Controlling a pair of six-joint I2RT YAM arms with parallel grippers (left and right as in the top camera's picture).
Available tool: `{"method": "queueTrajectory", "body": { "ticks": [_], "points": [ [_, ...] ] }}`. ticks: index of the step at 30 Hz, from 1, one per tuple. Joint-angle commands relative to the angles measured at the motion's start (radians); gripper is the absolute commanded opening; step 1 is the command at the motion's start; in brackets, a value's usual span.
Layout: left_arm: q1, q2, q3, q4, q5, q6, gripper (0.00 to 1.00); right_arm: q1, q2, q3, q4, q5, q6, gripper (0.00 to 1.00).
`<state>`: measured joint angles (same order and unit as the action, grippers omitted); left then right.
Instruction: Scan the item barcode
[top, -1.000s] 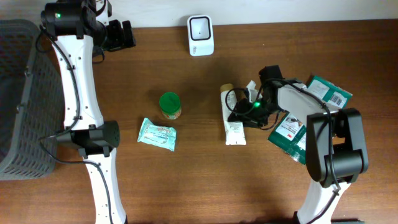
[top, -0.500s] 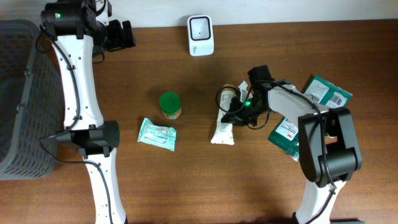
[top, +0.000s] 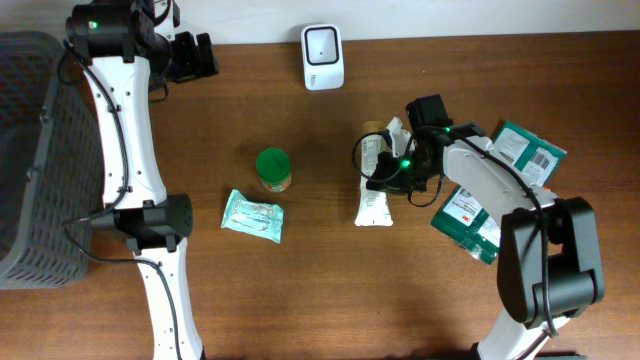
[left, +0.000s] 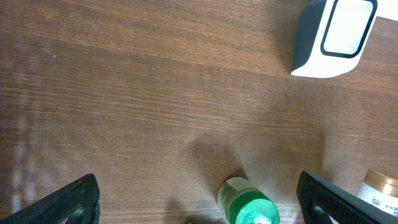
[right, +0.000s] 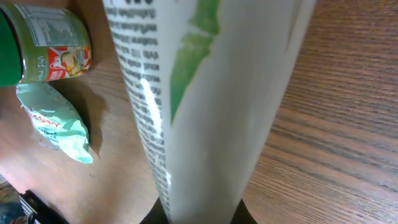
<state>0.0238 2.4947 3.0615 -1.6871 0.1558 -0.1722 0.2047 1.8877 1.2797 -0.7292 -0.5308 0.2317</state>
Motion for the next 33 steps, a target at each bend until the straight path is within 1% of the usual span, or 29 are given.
{"method": "queueTrajectory", "body": {
  "ticks": [1,5,11,15,18,22,25,29,33],
  "points": [
    [0.003,-0.008,0.014,-0.001,-0.007,0.009,0.99,-0.002,-0.030,-0.002,0.011,-0.009,-0.018,0.04],
    [0.003,-0.008,0.014,-0.001,-0.007,0.010,0.99,-0.001,-0.030,-0.007,0.011,0.014,-0.018,0.04],
    [0.003,-0.008,0.014,-0.001,-0.007,0.010,0.99,0.045,-0.030,-0.007,0.010,0.107,-0.006,0.04],
    [0.003,-0.008,0.014,-0.001,-0.007,0.010,0.99,0.063,-0.030,-0.007,-0.008,0.209,0.062,0.04],
    [0.003,-0.008,0.014,-0.001,-0.007,0.010,0.99,0.066,-0.030,-0.006,-0.027,0.230,0.061,0.04],
    [0.003,-0.008,0.014,-0.001,-0.007,0.010,0.99,0.065,-0.030,0.016,-0.085,0.324,0.061,0.04],
    [0.003,-0.008,0.014,-0.001,-0.007,0.010,0.99,0.068,-0.030,0.066,-0.164,0.436,0.049,0.04],
    [0.003,-0.008,0.014,-0.001,-0.007,0.009,0.99,0.121,-0.028,0.090,-0.200,0.582,0.027,0.04],
    [0.003,-0.008,0.014,-0.001,-0.007,0.010,0.99,0.181,0.008,0.090,-0.199,0.594,0.027,0.04]
  ]
}}
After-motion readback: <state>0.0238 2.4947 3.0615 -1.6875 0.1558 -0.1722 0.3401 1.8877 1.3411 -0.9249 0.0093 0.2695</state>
